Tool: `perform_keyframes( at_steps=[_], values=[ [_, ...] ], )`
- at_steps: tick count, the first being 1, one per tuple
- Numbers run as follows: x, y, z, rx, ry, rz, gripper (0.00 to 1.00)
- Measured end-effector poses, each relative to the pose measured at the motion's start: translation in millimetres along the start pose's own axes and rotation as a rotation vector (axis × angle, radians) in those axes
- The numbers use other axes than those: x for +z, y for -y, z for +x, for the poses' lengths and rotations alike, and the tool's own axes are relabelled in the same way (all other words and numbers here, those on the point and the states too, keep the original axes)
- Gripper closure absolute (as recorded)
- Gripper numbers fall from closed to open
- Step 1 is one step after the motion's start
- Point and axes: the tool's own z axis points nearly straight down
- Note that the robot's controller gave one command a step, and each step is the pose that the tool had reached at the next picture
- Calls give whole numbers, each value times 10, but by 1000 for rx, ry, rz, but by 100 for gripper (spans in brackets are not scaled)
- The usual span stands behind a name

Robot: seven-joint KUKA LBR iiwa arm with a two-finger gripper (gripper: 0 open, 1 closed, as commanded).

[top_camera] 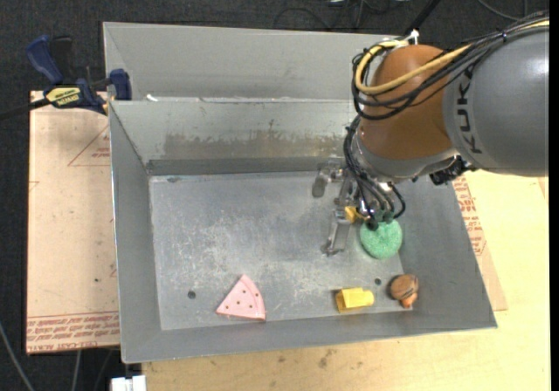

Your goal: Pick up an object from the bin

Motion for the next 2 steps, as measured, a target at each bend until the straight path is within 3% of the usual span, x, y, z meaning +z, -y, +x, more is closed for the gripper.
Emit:
perform_keyframes(
  at_steps=[1, 2],
  values=[
    [-82, 418, -156, 46, 4, 0, 0],
    [-430, 570, 26, -42, 1, 2, 0]
  ],
)
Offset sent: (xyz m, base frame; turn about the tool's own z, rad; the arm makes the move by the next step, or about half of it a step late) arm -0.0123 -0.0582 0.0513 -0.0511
